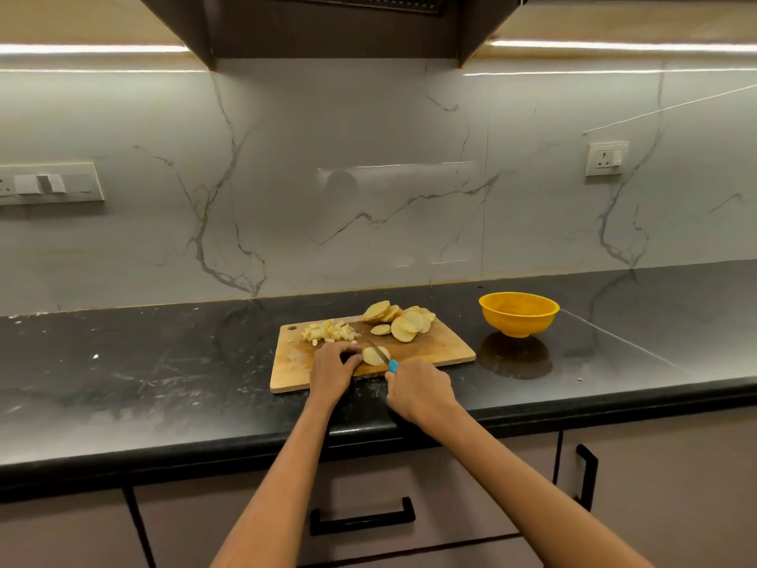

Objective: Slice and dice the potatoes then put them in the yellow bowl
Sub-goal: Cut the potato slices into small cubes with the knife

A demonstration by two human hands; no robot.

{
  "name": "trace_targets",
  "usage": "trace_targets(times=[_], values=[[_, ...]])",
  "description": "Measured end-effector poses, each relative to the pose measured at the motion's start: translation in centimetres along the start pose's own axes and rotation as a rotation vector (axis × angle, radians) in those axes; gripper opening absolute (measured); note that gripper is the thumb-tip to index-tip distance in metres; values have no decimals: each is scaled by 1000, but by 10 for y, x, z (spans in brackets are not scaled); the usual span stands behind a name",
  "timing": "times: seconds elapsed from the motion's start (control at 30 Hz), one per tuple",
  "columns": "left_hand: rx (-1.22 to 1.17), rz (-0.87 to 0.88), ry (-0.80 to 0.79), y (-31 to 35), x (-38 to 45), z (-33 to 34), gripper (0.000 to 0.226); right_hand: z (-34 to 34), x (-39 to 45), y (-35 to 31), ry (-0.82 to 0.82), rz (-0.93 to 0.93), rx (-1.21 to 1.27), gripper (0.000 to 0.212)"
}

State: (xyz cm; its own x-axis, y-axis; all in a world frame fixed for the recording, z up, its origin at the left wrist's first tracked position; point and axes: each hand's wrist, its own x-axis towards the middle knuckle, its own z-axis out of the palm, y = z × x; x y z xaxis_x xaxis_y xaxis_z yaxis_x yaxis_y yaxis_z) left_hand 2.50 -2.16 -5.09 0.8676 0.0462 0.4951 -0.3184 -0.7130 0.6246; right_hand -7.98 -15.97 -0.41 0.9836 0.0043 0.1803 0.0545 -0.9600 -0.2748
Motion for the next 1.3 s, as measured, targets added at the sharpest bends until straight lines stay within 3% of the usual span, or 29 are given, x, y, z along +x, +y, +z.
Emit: trace_targets(times=[0.37, 0.6, 0.87, 1.03, 1.17, 1.3], values=[[-10, 26, -2, -1, 0, -2, 19, 5, 15, -7, -46, -45, -71, 36], [-8, 20, -14, -1, 1, -3, 16, -6, 30, -20, -206, -26, -48, 32], [10, 18, 8, 2, -2, -3, 17, 2, -13, 0, -122, -77, -165, 27], [35, -20, 5, 6, 0, -3, 21, -5, -15, 23, -54, -29, 7, 36], [181, 56, -91, 17, -2, -5, 34, -4, 4, 33, 81, 19, 112, 37], [456, 242, -369, 34, 11, -9, 64, -1, 16, 40, 65, 25, 211, 41]])
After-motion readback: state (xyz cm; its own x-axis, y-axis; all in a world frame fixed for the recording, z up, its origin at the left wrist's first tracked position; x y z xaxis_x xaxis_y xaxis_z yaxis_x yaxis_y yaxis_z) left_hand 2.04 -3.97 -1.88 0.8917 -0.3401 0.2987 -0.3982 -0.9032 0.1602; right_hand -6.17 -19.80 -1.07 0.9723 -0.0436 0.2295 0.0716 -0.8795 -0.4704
